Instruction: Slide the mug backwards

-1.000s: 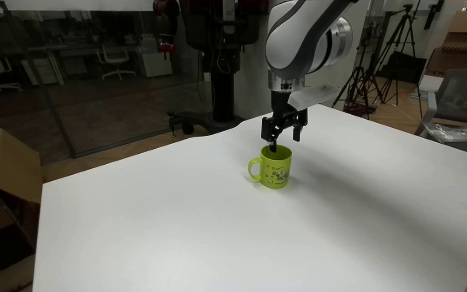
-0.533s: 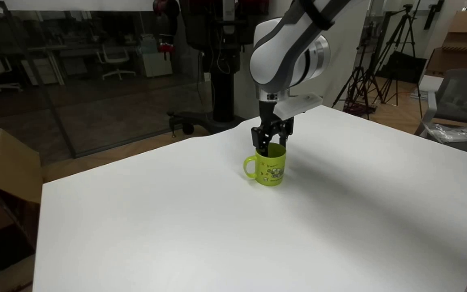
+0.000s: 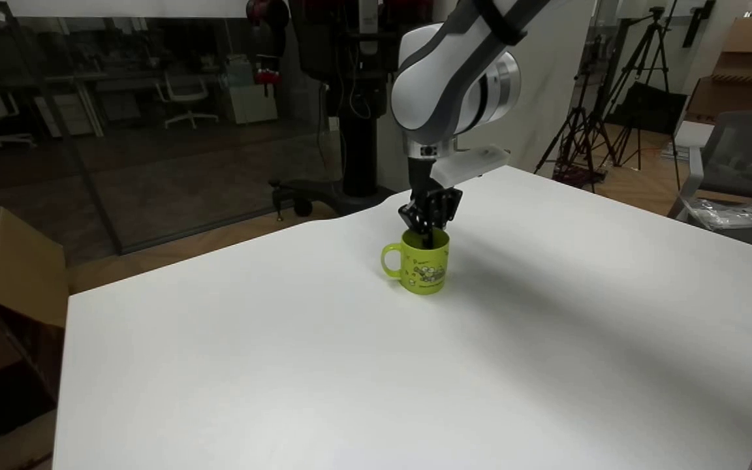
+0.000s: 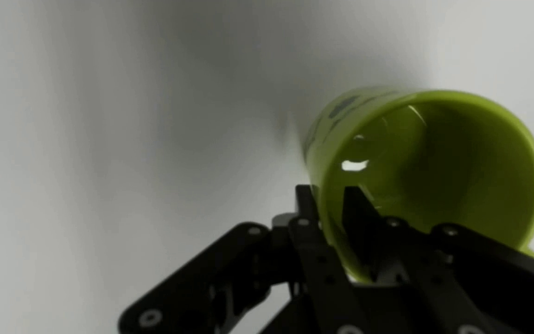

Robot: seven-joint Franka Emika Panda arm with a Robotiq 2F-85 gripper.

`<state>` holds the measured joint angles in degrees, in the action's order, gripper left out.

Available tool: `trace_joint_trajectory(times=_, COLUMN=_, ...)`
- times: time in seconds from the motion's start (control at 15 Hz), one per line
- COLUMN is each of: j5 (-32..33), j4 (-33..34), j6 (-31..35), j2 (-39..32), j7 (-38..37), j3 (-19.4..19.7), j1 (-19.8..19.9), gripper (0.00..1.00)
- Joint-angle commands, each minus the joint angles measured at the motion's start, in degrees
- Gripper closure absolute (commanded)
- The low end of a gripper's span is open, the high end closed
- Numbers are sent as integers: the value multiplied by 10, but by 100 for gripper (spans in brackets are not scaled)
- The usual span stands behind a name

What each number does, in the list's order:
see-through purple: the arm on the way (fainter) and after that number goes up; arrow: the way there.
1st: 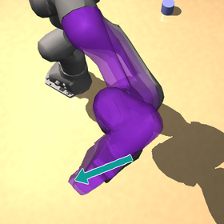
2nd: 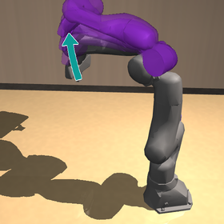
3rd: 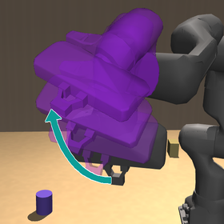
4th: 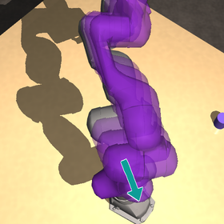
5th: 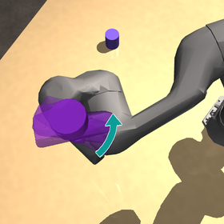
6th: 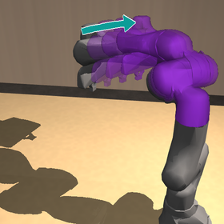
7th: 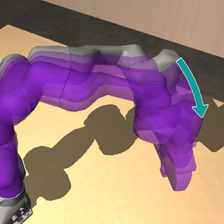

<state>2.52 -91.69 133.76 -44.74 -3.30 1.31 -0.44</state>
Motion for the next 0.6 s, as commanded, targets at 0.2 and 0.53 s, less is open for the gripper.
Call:
trace_joint_trajectory(times=0.2, j5=-10, j4=5, j6=-22, j2=8, j7=-14, j3=3, j1=-4, gripper=97)
trace_joint_trajectory(times=0.53, j5=-13, j4=3, j6=-10, j2=0, j7=1, j3=0, j1=0, gripper=90)
